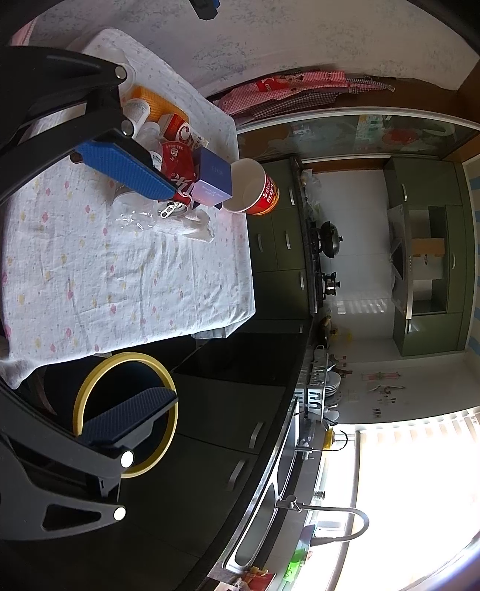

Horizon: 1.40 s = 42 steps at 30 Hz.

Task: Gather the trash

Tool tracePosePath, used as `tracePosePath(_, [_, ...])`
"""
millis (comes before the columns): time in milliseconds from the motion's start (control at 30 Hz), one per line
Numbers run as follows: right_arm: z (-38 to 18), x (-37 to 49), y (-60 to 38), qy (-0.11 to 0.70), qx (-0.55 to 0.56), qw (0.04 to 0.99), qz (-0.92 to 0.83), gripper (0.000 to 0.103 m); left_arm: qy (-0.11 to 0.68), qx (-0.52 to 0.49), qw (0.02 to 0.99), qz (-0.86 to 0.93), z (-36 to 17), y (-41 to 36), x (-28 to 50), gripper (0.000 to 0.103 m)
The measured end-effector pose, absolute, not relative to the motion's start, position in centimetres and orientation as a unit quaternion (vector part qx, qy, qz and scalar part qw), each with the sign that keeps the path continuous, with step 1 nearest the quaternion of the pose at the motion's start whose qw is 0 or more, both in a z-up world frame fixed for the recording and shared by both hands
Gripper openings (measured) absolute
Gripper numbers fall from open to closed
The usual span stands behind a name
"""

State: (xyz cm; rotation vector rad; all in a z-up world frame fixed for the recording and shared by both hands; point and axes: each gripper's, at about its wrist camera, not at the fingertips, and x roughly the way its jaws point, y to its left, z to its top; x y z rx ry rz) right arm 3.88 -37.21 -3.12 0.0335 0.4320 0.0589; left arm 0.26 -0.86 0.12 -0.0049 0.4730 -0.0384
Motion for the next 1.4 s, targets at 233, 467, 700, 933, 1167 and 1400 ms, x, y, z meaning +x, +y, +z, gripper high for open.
tracePosePath(233, [-3.14, 3.97, -37.28, 0.220, 0.020, 0.975, 0.028, 0.097, 0.234, -0.002, 0.972, -0.019, -0.08, -0.99, 0.41, 0.099])
tracePosePath(467, [-3.39, 3.88, -37.34, 0.217, 0.020, 0.976, 0.027, 0.097, 0.238, -0.005, 0.971, -0.025, -0.21, -0.92, 0.44, 0.099])
tracePosePath(700, [-3.27, 3.88, -37.37, 0.217, 0.020, 0.976, 0.027, 0.097, 0.240, -0.007, 0.970, -0.027, -0.46, -0.82, 0.37, 0.099])
tracePosePath(933, [-3.43, 3.91, -37.39, 0.217, 0.020, 0.976, 0.027, 0.097, 0.240, -0.005, 0.970, -0.030, -0.61, -0.82, 0.41, 0.099])
tracePosePath(1167, [-3.29, 3.91, -37.41, 0.218, 0.021, 0.975, 0.028, 0.097, 0.240, -0.006, 0.970, -0.031, -0.65, -0.85, 0.39, 0.099])
tracePosePath(1400, [-3.30, 3.94, -37.44, 0.218, 0.021, 0.975, 0.028, 0.097, 0.241, -0.006, 0.970, -0.030, -0.63, -0.85, 0.41, 0.099])
